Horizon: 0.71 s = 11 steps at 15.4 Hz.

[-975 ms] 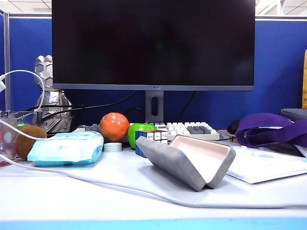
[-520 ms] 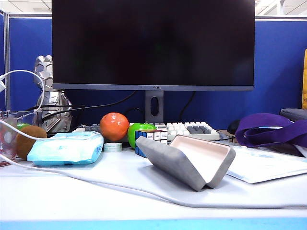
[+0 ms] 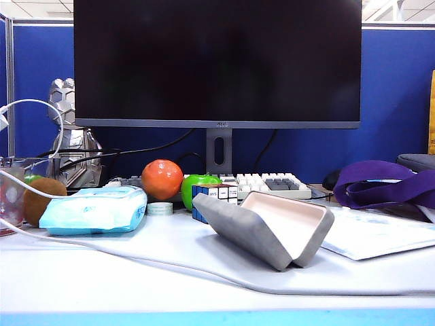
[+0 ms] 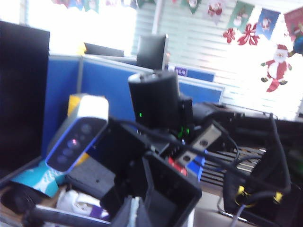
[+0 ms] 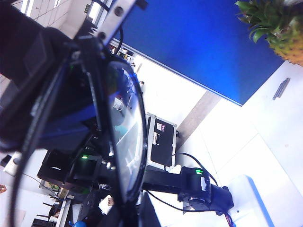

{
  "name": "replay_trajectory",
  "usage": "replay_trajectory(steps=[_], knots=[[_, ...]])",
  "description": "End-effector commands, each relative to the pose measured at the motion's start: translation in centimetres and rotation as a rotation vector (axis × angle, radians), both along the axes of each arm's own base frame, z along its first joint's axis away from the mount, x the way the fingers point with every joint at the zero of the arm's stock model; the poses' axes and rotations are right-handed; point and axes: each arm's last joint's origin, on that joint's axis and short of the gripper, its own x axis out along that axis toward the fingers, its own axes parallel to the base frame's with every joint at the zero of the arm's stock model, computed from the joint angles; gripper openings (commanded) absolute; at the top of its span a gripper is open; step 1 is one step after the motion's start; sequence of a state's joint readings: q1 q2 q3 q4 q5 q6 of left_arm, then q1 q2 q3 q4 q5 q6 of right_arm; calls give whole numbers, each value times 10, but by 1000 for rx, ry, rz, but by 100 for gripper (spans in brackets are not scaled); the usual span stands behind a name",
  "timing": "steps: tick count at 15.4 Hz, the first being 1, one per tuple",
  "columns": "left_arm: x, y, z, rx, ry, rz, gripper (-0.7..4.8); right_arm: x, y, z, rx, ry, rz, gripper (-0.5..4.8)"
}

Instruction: Pick up the glasses, fold the temples of the glasses, place the glasses into the glasses case, and finally close the glasses case.

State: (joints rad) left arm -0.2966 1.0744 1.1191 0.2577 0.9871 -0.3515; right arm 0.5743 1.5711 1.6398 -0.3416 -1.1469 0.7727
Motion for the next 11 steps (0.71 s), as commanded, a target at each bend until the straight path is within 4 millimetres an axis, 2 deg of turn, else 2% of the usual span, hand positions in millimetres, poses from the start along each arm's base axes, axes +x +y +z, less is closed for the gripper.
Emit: replay_trajectory(steps=[1, 9, 11], knots=[[4, -2, -7, 35, 37, -19, -6, -2, 0, 7, 29, -20, 27, 0], [14, -5, -16, 60, 74, 11, -5, -2, 1, 15, 80, -50, 60, -1], [11, -4, -11, 42, 25, 13, -5, -2, 0, 16, 89, -78, 55, -1]])
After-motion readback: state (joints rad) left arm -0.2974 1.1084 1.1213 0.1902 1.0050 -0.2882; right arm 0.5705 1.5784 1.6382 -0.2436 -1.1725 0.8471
